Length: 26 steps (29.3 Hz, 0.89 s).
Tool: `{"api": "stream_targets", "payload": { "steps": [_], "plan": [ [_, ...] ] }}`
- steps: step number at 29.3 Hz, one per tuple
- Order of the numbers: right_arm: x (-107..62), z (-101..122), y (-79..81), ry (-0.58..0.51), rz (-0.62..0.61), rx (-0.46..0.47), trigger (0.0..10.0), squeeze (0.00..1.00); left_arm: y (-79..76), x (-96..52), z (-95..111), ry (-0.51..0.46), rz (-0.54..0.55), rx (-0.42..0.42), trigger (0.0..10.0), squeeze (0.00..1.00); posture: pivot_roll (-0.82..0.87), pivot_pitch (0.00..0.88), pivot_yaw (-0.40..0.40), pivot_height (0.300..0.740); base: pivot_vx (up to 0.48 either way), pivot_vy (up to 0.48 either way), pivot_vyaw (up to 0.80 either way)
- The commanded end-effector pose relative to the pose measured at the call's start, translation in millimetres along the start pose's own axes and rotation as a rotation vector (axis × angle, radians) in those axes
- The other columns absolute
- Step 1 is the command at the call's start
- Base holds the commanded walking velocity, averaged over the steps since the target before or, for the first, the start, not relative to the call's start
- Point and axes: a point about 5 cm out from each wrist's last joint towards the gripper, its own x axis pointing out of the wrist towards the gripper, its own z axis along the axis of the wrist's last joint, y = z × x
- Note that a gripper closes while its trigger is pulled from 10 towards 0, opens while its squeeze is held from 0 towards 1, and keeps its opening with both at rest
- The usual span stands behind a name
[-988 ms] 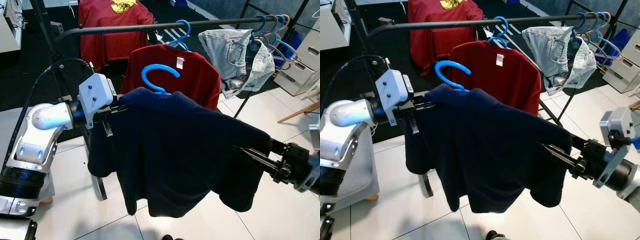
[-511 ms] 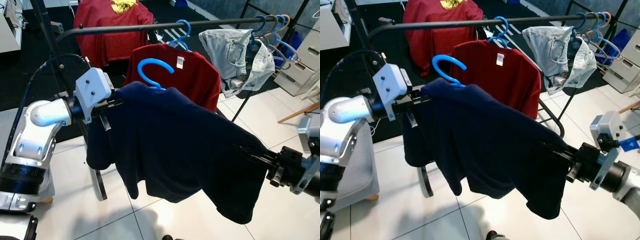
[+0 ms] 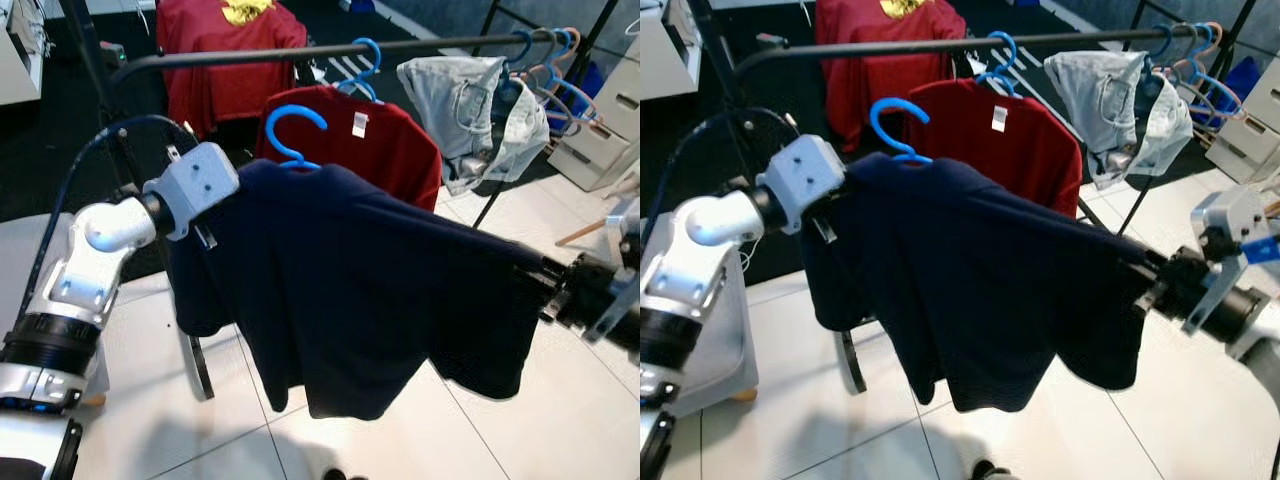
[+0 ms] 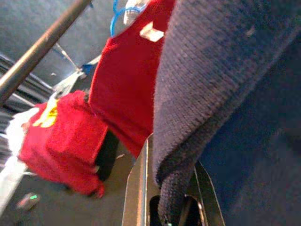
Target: Hang hanger
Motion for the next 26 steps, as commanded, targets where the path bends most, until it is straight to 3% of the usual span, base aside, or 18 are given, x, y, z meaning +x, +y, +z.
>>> {"api": "stream_targets", "payload": {
  "steps": [1,9,20,21,22,23,26],
  "plan": [
    [-21.4,-1.2,-34.3,0.030,-0.247,-0.031,0.0,0.00,28.6,-28.1,-36.2,0.215,0.110,0.077,10.0,0.00,0.01,0.174,-0.036,0.740,0.000,0.000,0.00],
    [-32.1,-3.4,-49.2,0.076,-0.335,-0.067,0.0,0.00,38.6,-41.0,-47.0,0.260,0.135,0.114,10.0,0.00,0.01,0.173,-0.037,0.740,0.000,0.000,0.00],
    [-33.2,-1.8,-58.9,0.084,-0.399,-0.087,0.0,0.00,37.2,-41.7,-48.9,0.255,0.135,0.128,10.0,0.00,0.00,0.171,-0.041,0.740,0.000,0.000,0.00],
    [-29.4,-4.2,-53.6,0.080,-0.366,-0.068,3.4,0.29,35.0,-38.0,-43.5,0.210,0.138,0.096,10.0,0.00,0.00,0.173,-0.042,0.740,0.000,0.000,0.00],
    [-26.7,-5.8,-50.1,0.075,-0.343,-0.056,3.4,0.29,33.6,-35.3,-40.2,0.177,0.140,0.080,10.0,0.00,0.00,0.173,-0.042,0.740,0.000,0.000,0.00],
    [-23.7,-8.3,-46.2,0.076,-0.319,-0.045,10.0,1.00,31.5,-31.2,-32.5,0.114,0.137,0.041,10.0,0.00,0.00,0.175,-0.042,0.740,0.000,0.000,0.00],
    [-19.4,-13.2,-41.0,0.081,-0.294,-0.039,10.0,1.00,28.3,-25.7,-18.8,0.010,0.117,0.001,10.0,0.00,0.00,0.175,-0.042,0.740,0.000,0.000,0.00]
  ]
}}
